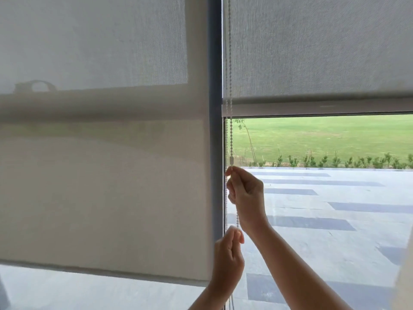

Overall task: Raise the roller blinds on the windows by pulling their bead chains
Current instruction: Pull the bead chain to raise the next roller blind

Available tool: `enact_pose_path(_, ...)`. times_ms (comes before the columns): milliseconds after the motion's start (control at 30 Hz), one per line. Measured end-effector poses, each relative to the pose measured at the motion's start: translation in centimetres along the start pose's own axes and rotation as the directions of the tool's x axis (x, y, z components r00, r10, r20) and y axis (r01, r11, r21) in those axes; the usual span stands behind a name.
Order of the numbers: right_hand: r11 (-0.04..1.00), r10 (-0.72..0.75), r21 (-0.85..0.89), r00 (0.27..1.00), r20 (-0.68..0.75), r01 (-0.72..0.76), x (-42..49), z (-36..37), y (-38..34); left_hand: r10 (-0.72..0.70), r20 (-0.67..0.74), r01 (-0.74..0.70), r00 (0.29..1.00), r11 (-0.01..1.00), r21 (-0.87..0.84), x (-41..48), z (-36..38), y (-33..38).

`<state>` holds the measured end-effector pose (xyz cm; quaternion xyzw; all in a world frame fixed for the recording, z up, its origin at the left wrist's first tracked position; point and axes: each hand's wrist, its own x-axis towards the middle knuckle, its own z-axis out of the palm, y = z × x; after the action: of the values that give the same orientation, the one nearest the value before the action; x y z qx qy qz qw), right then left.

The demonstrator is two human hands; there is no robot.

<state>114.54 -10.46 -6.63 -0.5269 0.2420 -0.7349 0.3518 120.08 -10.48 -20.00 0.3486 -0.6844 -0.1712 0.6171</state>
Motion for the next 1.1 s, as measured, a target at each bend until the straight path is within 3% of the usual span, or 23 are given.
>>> enact_pose_path(133, 0.984, -0.030, -0.177, 0.999, -0.025, 0.026, -2.9, -2.0, 2.7, -0.239, 0.204, 0.246, 0.950, 0.969, -0.009, 2.4, -3.1, -1.7)
enact_pose_path(200, 0.971, -0.039, -0.236, 0.999, -0.026, 0.032, -3.8, -2.8, 4.0, -0.249, 0.221, 0.256, 0.943, 0.967, -0.002, 7.0, -5.3, 0.2)
enact_pose_path(400, 0.929, 0.011, -0.369, 0.999, -0.034, -0.023, -7.2, -3.7, 9.0, 0.090, 0.117, -0.066, 0.989, 0.979, -0.194, 17.0, -6.5, 12.2)
enact_pose_path(533, 0.944, 0.070, -0.322, 0.998, -0.010, -0.069, -9.7, -4.2, 11.4, 0.129, -0.173, -0.149, 0.976, 0.983, -0.111, 14.8, -3.9, 11.2)
enact_pose_path(700, 0.914, 0.285, -0.352, 0.936, 0.209, -0.199, -8.2, -3.2, 9.8, 0.224, -0.340, -0.273, 0.913, 0.957, -0.102, 12.4, -5.7, 9.0)
enact_pose_path(767, 0.912, 0.351, -0.333, 0.875, 0.334, -0.239, -4.4, -2.0, 6.1, 0.222, -0.241, -0.253, 0.945, 0.962, -0.106, 12.5, -5.2, 9.5)
enact_pose_path(800, 0.930, 0.334, -0.277, 0.867, 0.369, -0.241, -2.2, -1.2, 3.7, 0.089, -0.055, -0.099, 0.994, 0.972, -0.213, 12.2, -4.2, 9.7)
enact_pose_path(833, 0.954, 0.286, -0.201, 0.876, 0.387, -0.223, 0.1, -0.4, 1.1, -0.092, -0.015, 0.082, 0.996, 0.941, -0.328, 11.6, -4.7, 10.1)
enact_pose_path(867, 0.974, 0.226, -0.121, 0.891, 0.394, -0.193, 2.3, 0.5, -1.2, -0.117, -0.110, 0.105, 0.987, 0.988, -0.109, 10.9, -4.7, 8.9)
enact_pose_path(900, 0.986, 0.168, -0.048, 0.903, 0.394, -0.162, 4.5, 1.5, -3.8, -0.077, -0.243, 0.038, 0.967, 0.986, -0.160, 10.8, -4.4, 8.3)
enact_pose_path(933, 0.991, 0.111, 0.019, 0.912, 0.395, -0.129, 6.4, 2.5, -6.2, -0.058, -0.004, 0.054, 0.998, 0.960, -0.274, 10.4, -5.0, 8.7)
enact_pose_path(967, 0.993, 0.041, 0.082, 0.915, 0.400, -0.081, 8.2, 3.5, -8.7, 0.162, -0.121, -0.179, 0.979, 0.973, -0.145, 11.7, -4.7, 8.1)
enact_pose_path(1000, 0.990, -0.036, 0.140, 0.911, 0.410, -0.024, 9.7, 4.7, -11.0, 0.171, -0.273, -0.198, 0.947, 0.977, -0.076, 12.1, -4.8, 9.5)
enact_pose_path(1100, 0.972, -0.200, 0.191, 0.910, 0.362, 0.138, 12.0, 8.1, -15.8, 0.260, -0.285, -0.285, 0.923, 0.957, -0.050, 12.0, -5.3, 9.9)
